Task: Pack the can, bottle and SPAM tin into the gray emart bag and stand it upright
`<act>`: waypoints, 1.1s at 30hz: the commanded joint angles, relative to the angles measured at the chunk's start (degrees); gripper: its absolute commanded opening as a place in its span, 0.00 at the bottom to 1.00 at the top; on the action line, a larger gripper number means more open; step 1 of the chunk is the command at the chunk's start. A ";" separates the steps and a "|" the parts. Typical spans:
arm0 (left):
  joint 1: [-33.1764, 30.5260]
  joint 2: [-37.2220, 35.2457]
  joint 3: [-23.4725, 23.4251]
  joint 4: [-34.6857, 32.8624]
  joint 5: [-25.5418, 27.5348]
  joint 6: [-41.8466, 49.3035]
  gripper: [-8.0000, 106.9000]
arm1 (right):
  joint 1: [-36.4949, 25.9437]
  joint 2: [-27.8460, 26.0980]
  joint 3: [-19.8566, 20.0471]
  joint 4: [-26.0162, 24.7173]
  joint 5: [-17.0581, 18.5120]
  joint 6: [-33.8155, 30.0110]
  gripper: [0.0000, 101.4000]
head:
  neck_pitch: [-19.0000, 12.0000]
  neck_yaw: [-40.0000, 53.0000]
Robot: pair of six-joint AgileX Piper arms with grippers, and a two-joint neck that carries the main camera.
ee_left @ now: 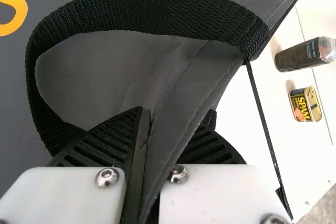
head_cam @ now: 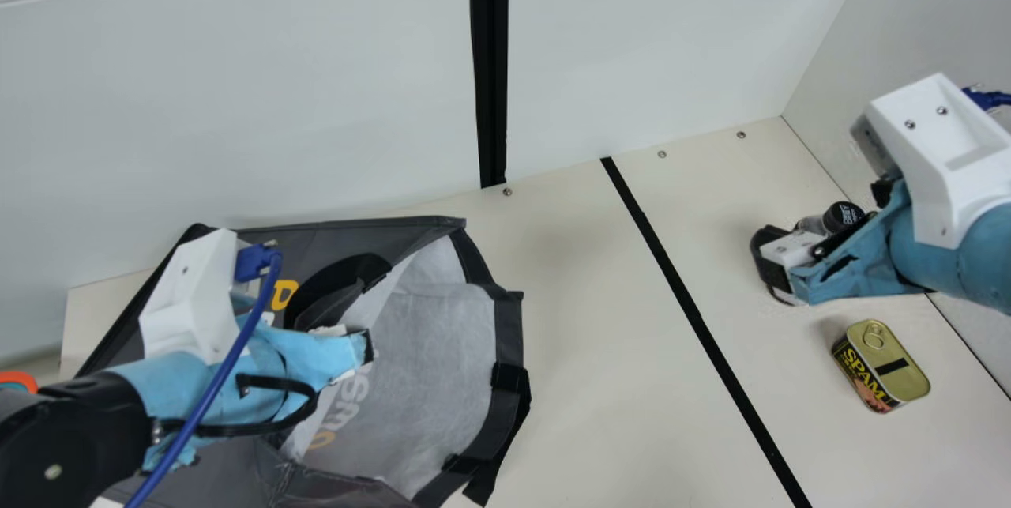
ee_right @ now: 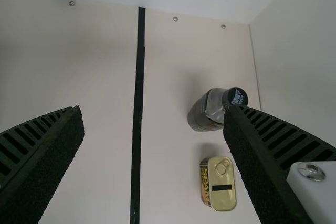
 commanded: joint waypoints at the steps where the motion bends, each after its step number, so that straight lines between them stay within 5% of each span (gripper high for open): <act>1: 0.00 0.00 0.00 0.00 0.00 0.00 0.00 | -0.98 -0.20 0.11 -0.29 -0.05 0.15 0.94 | -1.30 -0.14; 19: 0.00 0.00 0.00 0.00 0.00 0.00 0.00 | -7.83 -2.91 1.47 -1.87 -0.05 2.54 0.94 | -1.30 -0.14; 33: 0.00 0.00 0.00 0.00 0.00 0.00 0.00 | -14.07 -4.30 3.22 1.66 -0.05 6.51 0.94 | -1.30 -0.14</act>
